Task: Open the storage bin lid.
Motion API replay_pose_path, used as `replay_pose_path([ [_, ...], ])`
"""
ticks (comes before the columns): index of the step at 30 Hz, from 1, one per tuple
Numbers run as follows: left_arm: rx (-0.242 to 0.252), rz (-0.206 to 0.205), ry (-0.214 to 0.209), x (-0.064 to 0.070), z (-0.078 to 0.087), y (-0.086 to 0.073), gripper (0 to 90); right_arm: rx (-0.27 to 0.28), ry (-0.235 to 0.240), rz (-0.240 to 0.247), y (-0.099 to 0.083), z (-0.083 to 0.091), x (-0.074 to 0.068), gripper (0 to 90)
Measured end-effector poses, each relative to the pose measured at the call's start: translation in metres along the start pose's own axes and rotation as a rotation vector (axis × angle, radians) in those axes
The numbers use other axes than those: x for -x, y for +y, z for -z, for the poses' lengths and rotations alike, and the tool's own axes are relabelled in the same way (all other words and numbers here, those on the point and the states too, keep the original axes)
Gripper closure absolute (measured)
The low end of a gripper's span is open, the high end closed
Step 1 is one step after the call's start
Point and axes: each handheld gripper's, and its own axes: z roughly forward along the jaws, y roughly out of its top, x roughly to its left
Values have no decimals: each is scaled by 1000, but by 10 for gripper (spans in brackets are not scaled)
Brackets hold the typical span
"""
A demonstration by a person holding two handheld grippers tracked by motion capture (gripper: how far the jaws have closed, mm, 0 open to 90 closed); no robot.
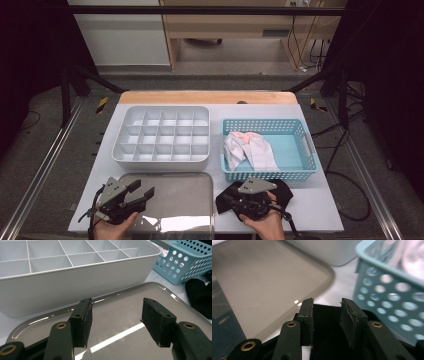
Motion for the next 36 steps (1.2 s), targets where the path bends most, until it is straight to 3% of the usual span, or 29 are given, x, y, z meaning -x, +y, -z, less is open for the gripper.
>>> replay_pose_path([
  [7, 17, -12, 0, 3, 2, 1, 403, -64, -5, 34, -3, -14, -5, 713],
  [12, 14, -17, -2, 3, 1, 0, 402, -119, -25, 35, -4, -21, -6, 862],
  [15, 11, -14, -3, 2, 1, 0, 402, -126, -18, 29, -2, -20, -5, 885],
  [20, 12, -12, -6, 1, 1, -1, 401, -58, -12, 22, 10, 0, -6, 889],
  [25, 10, -16, -7, 2, 0, -1, 400, 11, 59, 9, 26, 13, -13, 889],
  [28, 11, -16, -9, 2, 1, -1, 399, 23, 135, -23, 35, 4, -16, 888],
  [30, 11, -14, -11, 1, 1, -1, 397, 5, 161, -24, 40, -11, -18, 885],
  [34, 10, -15, -15, 2, 1, -1, 394, -19, 161, -38, 44, -33, -18, 872],
  [36, 8, -12, -23, 3, 1, 0, 391, -44, 122, -37, 43, -43, -17, 839],
])
